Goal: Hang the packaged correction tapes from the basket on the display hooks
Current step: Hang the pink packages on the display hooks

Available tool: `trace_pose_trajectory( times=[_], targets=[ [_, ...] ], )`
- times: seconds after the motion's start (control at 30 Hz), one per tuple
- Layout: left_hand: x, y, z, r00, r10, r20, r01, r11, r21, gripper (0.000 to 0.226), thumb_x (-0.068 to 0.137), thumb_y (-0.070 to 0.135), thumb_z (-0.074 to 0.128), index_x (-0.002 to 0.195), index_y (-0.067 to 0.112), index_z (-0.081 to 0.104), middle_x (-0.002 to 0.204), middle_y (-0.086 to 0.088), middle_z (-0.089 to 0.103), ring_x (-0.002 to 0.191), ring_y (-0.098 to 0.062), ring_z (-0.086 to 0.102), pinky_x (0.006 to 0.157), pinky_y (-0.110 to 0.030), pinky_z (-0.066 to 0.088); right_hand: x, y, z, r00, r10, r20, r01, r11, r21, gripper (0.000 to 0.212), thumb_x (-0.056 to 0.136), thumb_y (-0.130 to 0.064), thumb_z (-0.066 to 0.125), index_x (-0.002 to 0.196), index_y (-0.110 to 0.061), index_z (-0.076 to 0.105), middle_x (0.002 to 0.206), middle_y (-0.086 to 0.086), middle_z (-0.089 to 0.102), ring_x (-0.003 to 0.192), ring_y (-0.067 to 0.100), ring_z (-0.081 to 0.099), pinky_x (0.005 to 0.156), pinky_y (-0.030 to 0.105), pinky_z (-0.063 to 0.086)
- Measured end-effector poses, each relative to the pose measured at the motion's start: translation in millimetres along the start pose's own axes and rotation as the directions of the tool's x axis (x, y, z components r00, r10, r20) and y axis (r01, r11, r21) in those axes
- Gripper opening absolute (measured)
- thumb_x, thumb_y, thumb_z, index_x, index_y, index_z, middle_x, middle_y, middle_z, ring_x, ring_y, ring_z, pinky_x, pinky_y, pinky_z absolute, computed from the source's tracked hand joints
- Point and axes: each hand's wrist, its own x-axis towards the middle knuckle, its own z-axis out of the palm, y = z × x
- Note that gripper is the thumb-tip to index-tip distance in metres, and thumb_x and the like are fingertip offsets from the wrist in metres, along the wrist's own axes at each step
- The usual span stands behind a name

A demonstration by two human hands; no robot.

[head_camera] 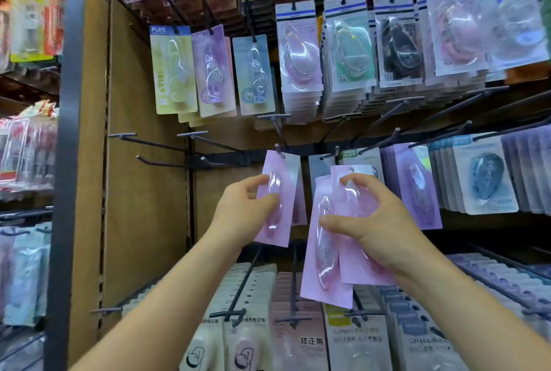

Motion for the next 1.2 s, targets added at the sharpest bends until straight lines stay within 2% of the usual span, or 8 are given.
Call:
trace_pose_trajectory(
  times=[0.33, 0.43, 0.57, 0.67, 0.77, 0.87, 1.03, 1.2],
  targets=[
    [93.9, -46.1, 47.2, 0.990, -0.113, 0.084, 0.101, 0.985, 0.141, 0.047, 0.086, 0.013, 0.073, 0.119, 0.031, 0.045, 0.118, -0.013, 0.061, 0.099, -0.031, 0.065, 0.080, -0.042, 0.059, 30.4, 15.3, -6.1, 0.999, 0.033, -0.016, -0.032, 0.998, 0.050, 0.061, 0.074, -0.015, 0.086, 0.122, -0.036, 0.054, 0.105, -0.014, 0.058, 0.075, 0.010, 0.057, 0.041, 0.010, 0.039],
    [102.2, -51.4, 54.1, 0.988, -0.124, 0.090, 0.101, 0.969, 0.224, 0.048, 0.090, 0.016, 0.069, 0.127, 0.028, 0.042, 0.119, -0.018, 0.062, 0.099, -0.033, 0.064, 0.068, -0.034, 0.053, 32.2, 22.3, -2.9, 0.997, 0.028, -0.069, -0.021, 0.995, 0.099, 0.059, 0.073, -0.017, 0.087, 0.118, -0.038, 0.056, 0.118, -0.009, 0.057, 0.090, 0.015, 0.060, 0.057, 0.018, 0.046],
    [86.7, -34.0, 47.0, 0.991, -0.125, 0.046, 0.102, 0.934, 0.342, 0.052, 0.098, 0.032, 0.057, 0.143, 0.017, 0.036, 0.125, -0.012, 0.060, 0.097, -0.024, 0.059, 0.076, -0.034, 0.048, 30.7, 27.4, -3.0, 0.993, 0.024, -0.119, -0.004, 0.986, 0.168, 0.053, 0.074, -0.016, 0.086, 0.113, -0.038, 0.058, 0.123, -0.007, 0.058, 0.103, 0.017, 0.061, 0.069, 0.026, 0.049],
    [42.1, -7.5, 32.5, 0.974, -0.118, 0.192, 0.106, 0.992, 0.073, 0.033, 0.100, 0.040, 0.051, 0.120, 0.015, 0.058, 0.106, -0.011, 0.068, 0.086, -0.020, 0.062, 0.080, -0.040, 0.055, 30.1, 28.2, -2.3, 0.991, -0.003, -0.137, 0.029, 0.981, 0.190, 0.053, 0.073, -0.015, 0.086, 0.111, -0.040, 0.057, 0.126, -0.007, 0.057, 0.107, 0.016, 0.060, 0.073, 0.026, 0.050],
    [0.8, 10.1, 24.8, 0.889, 0.005, 0.458, 0.059, 0.990, -0.125, 0.033, 0.093, 0.046, 0.062, 0.112, 0.020, 0.069, 0.099, -0.002, 0.076, 0.089, -0.013, 0.072, 0.081, -0.025, 0.057, 26.0, 26.2, 3.2, 0.991, -0.030, -0.134, 0.055, 0.982, 0.183, 0.055, 0.074, -0.015, 0.086, 0.115, -0.039, 0.058, 0.125, -0.011, 0.057, 0.110, 0.016, 0.060, 0.071, 0.022, 0.051],
    [-17.6, 8.5, 20.8, 0.914, 0.073, 0.399, 0.028, 0.970, -0.242, 0.027, 0.085, 0.025, 0.074, 0.111, 0.019, 0.071, 0.093, -0.001, 0.077, 0.085, -0.011, 0.073, 0.070, -0.018, 0.054, 21.9, 23.9, 7.1, 0.991, -0.051, -0.126, 0.072, 0.983, 0.167, 0.048, 0.077, -0.020, 0.083, 0.115, -0.038, 0.059, 0.122, -0.016, 0.056, 0.105, 0.010, 0.062, 0.071, 0.018, 0.051],
    [-31.7, -10.4, 14.0, 0.962, 0.027, 0.273, 0.067, 0.941, -0.331, 0.034, 0.082, 0.012, 0.075, 0.114, 0.019, 0.066, 0.094, -0.008, 0.077, 0.086, -0.028, 0.074, 0.074, -0.042, 0.057, 13.0, 22.5, 3.8, 0.990, -0.061, -0.129, 0.077, 0.990, 0.120, 0.030, 0.091, -0.025, 0.069, 0.116, -0.037, 0.060, 0.118, -0.018, 0.058, 0.099, 0.011, 0.063, 0.066, 0.017, 0.050],
    [-39.9, -18.7, -0.6, 0.980, 0.016, 0.196, 0.080, 0.880, -0.469, 0.040, 0.077, 0.010, 0.072, 0.113, 0.014, 0.057, 0.094, -0.013, 0.075, 0.083, -0.029, 0.073, 0.077, -0.049, 0.058, 0.9, 13.5, -2.8, 0.999, -0.012, -0.050, 0.013, 1.000, 0.017, 0.037, 0.084, -0.038, 0.074, 0.118, -0.041, 0.059, 0.114, -0.020, 0.058, 0.061, -0.005, 0.054, 0.047, 0.013, 0.043]
  ],
)
